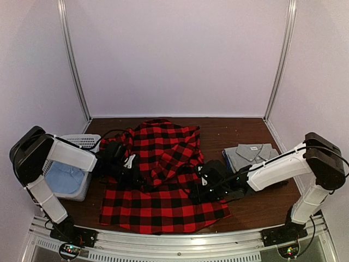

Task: Fold and stack the long sleeve shirts
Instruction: Move the flattened shirt to the center of the board, then pick up the corner of the shirt from the center of the board.

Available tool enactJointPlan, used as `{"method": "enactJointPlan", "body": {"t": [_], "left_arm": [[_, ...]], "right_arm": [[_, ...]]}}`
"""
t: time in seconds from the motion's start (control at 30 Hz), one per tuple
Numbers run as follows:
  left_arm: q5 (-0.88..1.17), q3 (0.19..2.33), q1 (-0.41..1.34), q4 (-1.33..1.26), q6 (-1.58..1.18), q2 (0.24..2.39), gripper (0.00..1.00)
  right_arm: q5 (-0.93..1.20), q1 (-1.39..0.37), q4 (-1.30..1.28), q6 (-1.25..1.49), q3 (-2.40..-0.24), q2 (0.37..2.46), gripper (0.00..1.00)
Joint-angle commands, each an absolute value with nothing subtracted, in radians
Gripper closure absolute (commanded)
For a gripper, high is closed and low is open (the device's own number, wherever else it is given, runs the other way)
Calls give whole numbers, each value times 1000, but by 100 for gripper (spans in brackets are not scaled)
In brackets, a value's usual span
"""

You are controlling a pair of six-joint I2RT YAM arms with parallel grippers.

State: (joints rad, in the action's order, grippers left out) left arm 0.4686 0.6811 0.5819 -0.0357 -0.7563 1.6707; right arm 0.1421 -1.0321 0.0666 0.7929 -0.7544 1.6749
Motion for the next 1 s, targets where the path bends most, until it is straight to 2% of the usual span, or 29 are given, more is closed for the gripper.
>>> {"method": "enactJointPlan", "body": {"t": [0.0, 0.2, 0.4, 0.53, 0.77, 0.97], "left_arm": [[383, 882, 581, 145, -686, 1639, 100], [383, 1171, 581, 244, -634, 1689, 100], [442, 1289, 580, 247, -655, 1739, 100], [502, 1239, 556, 199, -766, 1720, 100], [575, 970, 456, 13, -963, 1581, 100], [584, 953, 430, 7, -959, 1554, 100]], "right_arm": [[-6, -1033, -148, 825, -772, 1543, 60], [-125, -1014, -378, 950, -696, 1339, 54], [-132, -1014, -452, 1053, -579, 1184, 52], [-150, -1013, -420, 1067, -536, 1115, 51], [-117, -1018, -424, 1062, -511, 1151, 51], [-54, -1072, -431, 1104, -487, 1150, 53]]}}
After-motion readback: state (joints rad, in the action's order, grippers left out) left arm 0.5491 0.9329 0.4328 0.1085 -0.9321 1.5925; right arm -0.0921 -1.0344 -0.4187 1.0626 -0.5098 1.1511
